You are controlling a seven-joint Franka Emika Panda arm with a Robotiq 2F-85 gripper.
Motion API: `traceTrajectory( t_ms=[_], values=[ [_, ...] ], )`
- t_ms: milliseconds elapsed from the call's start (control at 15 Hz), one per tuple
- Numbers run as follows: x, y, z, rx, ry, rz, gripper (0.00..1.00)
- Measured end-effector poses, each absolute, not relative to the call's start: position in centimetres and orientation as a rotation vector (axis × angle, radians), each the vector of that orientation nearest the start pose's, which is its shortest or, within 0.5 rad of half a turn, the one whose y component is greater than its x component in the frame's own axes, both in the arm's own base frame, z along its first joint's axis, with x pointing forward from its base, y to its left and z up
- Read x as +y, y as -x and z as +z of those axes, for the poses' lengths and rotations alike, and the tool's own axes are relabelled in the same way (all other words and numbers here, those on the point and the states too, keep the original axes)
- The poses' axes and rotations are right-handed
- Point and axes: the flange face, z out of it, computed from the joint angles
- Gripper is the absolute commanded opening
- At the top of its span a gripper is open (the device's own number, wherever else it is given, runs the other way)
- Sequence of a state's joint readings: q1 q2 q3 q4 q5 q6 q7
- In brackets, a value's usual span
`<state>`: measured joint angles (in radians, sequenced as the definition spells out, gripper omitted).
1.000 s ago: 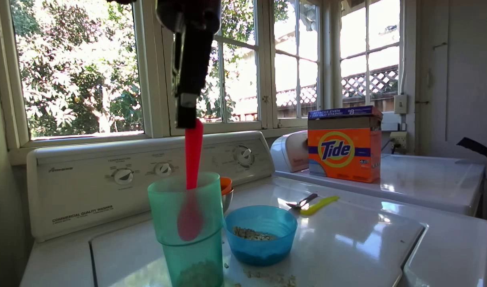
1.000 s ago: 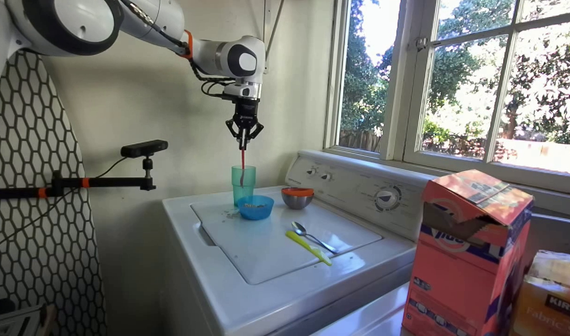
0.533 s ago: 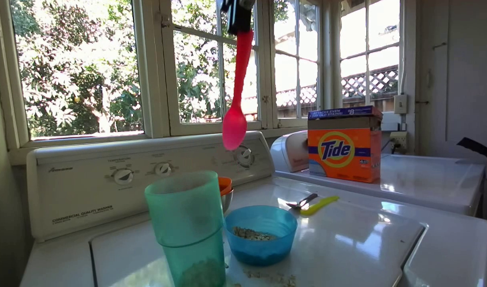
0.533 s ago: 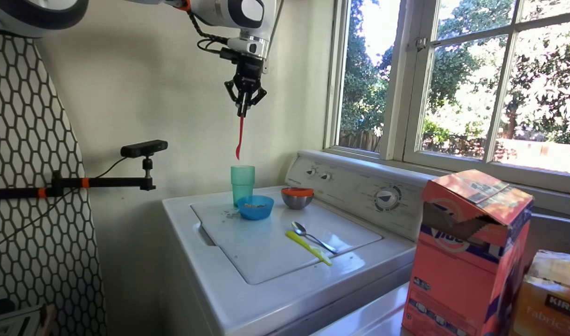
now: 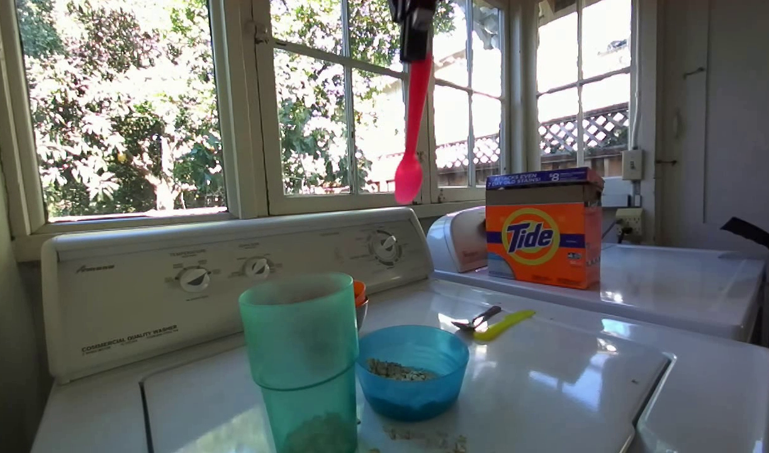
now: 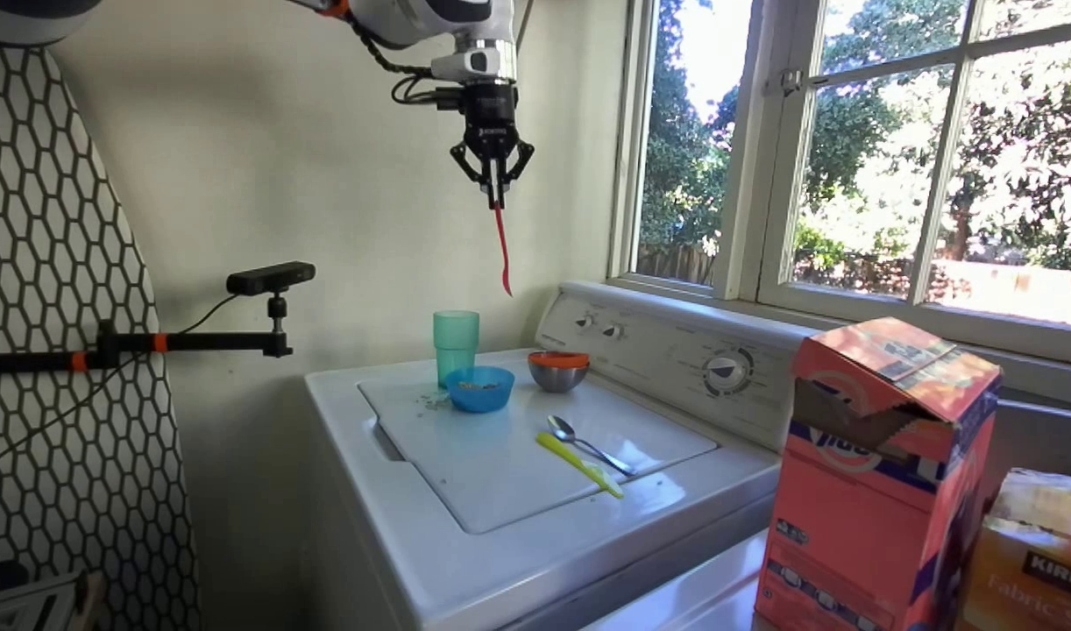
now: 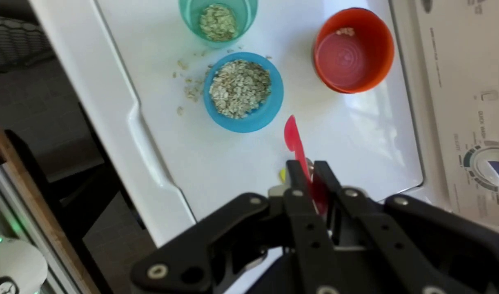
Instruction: Remove the silver spoon, the knife and the pink spoon out of the green cup
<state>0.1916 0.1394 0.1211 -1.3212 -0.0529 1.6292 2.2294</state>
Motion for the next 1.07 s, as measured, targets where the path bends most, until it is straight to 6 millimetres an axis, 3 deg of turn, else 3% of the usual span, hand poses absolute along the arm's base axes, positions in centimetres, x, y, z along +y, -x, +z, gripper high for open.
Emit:
traceTrajectory(
  t_ms=[267, 400, 533, 667, 933, 1067],
  values=[
    [20.0, -60.3, 57.2, 2.553, 1.498, -0.284, 0.03],
    [19.8, -61.0, 52.2, 2.621, 1.401, -0.363, 0.03],
    [18.4, -61.6, 48.6, 2.673, 1.301, -0.459, 0.03],
    [15.4, -62.2, 47.3, 2.706, 1.249, -0.550, 0.03],
    [6.3, -64.0, 48.7, 2.759, 1.110, -0.746, 0.03],
    [4.8, -64.3, 47.9, 2.781, 1.077, -0.808, 0.03]
  ],
)
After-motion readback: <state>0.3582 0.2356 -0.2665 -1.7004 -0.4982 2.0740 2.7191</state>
